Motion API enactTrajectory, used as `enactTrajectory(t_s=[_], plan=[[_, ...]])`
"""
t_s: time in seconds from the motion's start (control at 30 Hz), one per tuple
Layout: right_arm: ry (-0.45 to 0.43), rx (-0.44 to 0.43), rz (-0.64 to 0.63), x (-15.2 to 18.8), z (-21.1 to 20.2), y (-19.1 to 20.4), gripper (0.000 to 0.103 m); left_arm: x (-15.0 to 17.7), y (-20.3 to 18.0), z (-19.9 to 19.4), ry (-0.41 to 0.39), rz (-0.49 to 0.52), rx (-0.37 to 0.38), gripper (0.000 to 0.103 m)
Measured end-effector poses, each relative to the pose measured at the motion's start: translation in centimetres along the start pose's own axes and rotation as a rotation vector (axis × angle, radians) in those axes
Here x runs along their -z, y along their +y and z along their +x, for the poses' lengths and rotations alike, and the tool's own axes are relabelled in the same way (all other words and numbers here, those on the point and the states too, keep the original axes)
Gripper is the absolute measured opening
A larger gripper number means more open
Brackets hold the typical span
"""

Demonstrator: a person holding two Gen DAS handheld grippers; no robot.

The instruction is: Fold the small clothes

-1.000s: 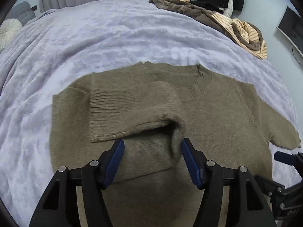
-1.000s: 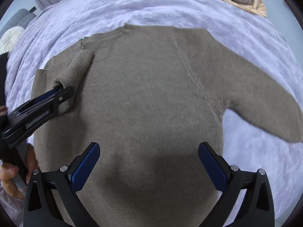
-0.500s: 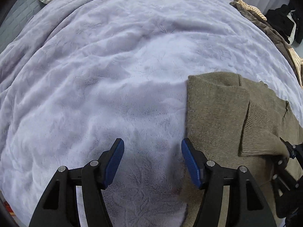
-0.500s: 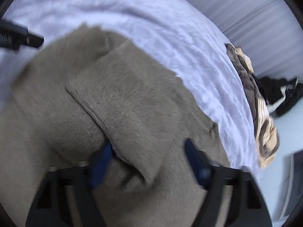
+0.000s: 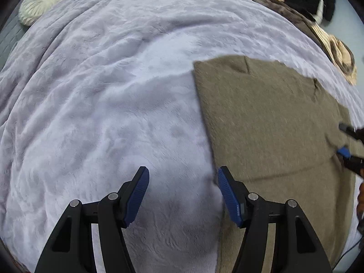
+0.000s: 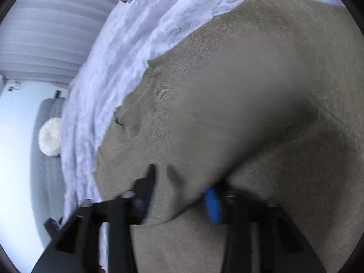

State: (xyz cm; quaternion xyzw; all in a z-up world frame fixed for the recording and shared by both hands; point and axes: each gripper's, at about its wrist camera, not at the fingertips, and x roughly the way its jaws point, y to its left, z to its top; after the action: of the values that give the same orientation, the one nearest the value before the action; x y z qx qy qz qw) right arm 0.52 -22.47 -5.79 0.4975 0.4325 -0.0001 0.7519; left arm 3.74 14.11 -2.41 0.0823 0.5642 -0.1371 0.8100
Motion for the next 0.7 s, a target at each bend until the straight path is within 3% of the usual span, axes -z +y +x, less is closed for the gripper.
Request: enactTrajectory(t_s=[0.1, 0.2, 0.27, 0.3, 0.37, 0.43, 0.53, 0.63, 0.7], plan=[[-0.011, 0.027, -0.009, 0.4, -0.4, 0.4, 0.067, 1.1, -3.3, 1.0, 0.021, 0.110, 0.003, 0.064], [-0.024, 0.044, 0.054, 0.0, 0.0, 0.0, 0.064, 0.4, -5.2, 1.9, -0.002, 0.097, -0.034, 0.064], [-0.004, 0.093, 0.036, -1.3, 1.1, 1.0, 0.030, -0.4, -5.3, 1.9, -0.045, 0.050, -0.089, 0.064], [0.001, 0.106, -0.012, -1.6, 1.0, 2.1, 0.009, -0.7, -5.0, 1.9, -0.055, 0.024, -0.097, 0.064], [-0.014, 0.085, -0.086, -2.0, 0.4, 3.4, 0.009, -0.7, -4.0, 1.8, -0.060, -0.004, -0.116, 0.064], [-0.023, 0.132, -0.132, -1.8, -0.3, 3.0, 0.008, -0.2, -3.0, 1.8, -0.045, -0.007, -0.124, 0.064], [-0.004, 0.227, -0.056, -1.2, -1.0, -0.5, 0.009, 0.8, -1.7, 1.4, -0.023, -0.005, -0.132, 0.070], [-0.016, 0.188, 0.022, 0.1, -2.7, -3.5, 0.009, 1.6, -1.1, 0.4, -0.013, -0.004, -0.174, 0.071], [-0.029, 0.181, 0.035, 0.3, -3.9, -4.1, 0.010, 1.5, -0.9, -0.6, -0.026, -0.027, -0.158, 0.071]])
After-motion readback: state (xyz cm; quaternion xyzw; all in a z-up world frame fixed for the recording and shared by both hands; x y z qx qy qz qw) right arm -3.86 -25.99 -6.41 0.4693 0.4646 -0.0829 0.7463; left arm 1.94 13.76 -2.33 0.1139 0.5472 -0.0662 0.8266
